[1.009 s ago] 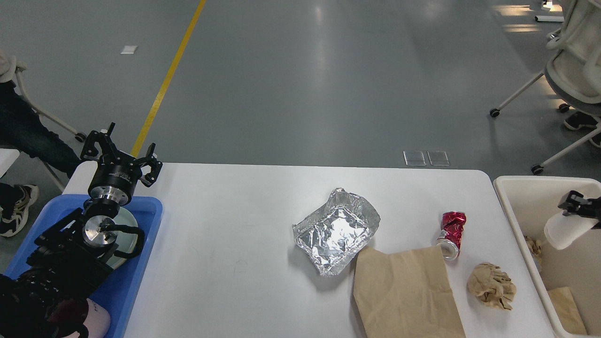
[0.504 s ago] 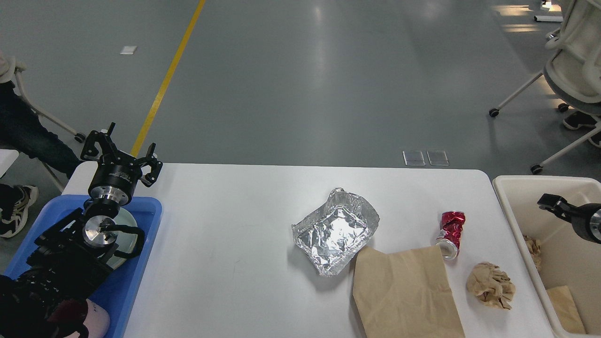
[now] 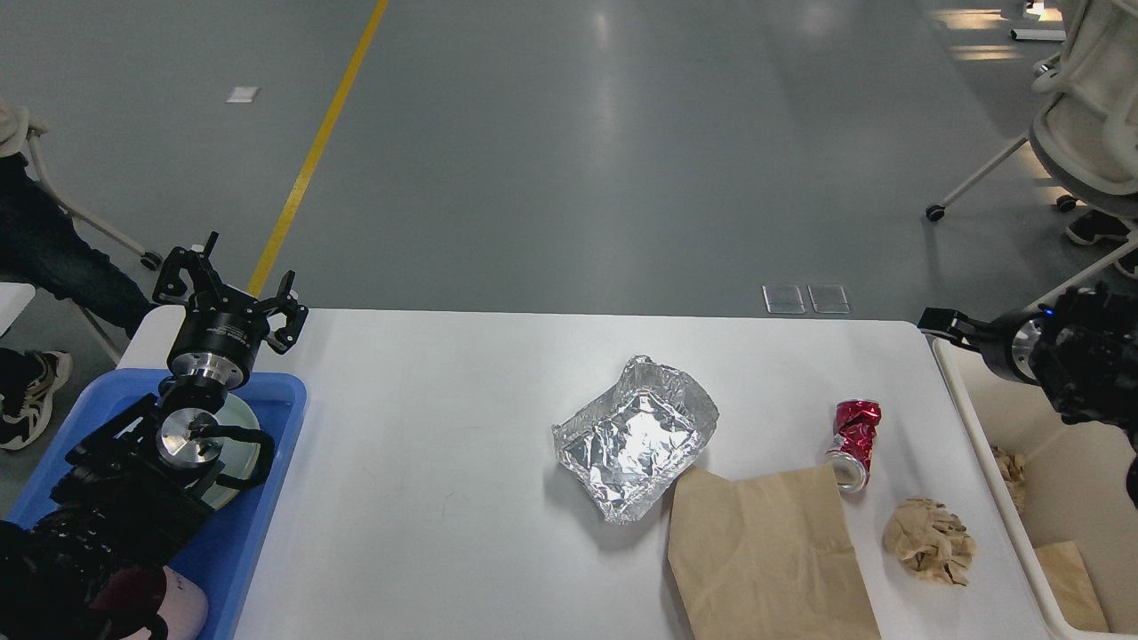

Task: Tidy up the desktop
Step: 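Move the right gripper back over the table toward the aluminium foil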

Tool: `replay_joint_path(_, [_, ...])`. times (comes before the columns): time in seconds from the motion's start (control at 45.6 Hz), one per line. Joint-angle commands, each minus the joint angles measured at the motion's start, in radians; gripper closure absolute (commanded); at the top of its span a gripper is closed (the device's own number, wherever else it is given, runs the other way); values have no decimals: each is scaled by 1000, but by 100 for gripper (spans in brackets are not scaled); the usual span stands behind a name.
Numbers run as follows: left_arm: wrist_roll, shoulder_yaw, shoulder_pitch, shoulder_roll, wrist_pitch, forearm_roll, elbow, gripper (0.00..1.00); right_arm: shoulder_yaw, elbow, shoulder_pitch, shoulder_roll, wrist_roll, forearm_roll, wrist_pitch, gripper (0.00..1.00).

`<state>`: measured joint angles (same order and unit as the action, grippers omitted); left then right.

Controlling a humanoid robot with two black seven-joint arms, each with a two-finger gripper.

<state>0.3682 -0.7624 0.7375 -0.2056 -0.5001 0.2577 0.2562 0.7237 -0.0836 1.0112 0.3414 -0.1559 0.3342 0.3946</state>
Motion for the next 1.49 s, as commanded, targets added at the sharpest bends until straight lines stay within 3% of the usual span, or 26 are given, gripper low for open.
replay_joint_path(0.0, [0, 0, 0, 0, 0, 0, 0, 4, 2, -1, 78, -42, 4, 77, 76, 0])
replay_joint_path(0.197, [0, 0, 0, 0, 0, 0, 0, 4, 98, -65, 180, -102, 26, 111, 138, 0])
replay_joint_path(0.417, [0, 0, 0, 0, 0, 0, 0, 4, 226, -445, 414, -111, 24, 101, 115, 0])
replay_joint_path(0.57, [0, 0, -1, 0, 0, 0, 0, 4, 243, -603, 510, -122, 24, 97, 142, 0])
replay_joint_path(0.855, [0, 0, 0, 0, 0, 0, 0, 4, 229, -850, 723, -96, 19, 77, 397, 0])
replay_joint_path(1.031, [0, 0, 0, 0, 0, 0, 0, 4, 244, -978, 877, -104, 19, -27, 472, 0])
replay_joint_path(1.206, [0, 0, 0, 0, 0, 0, 0, 4, 244, -966, 795, -153, 19, -75, 388, 0])
replay_joint_path(1.469, [0, 0, 0, 0, 0, 0, 0, 4, 223, -875, 492, -186, 24, -83, -28, 0])
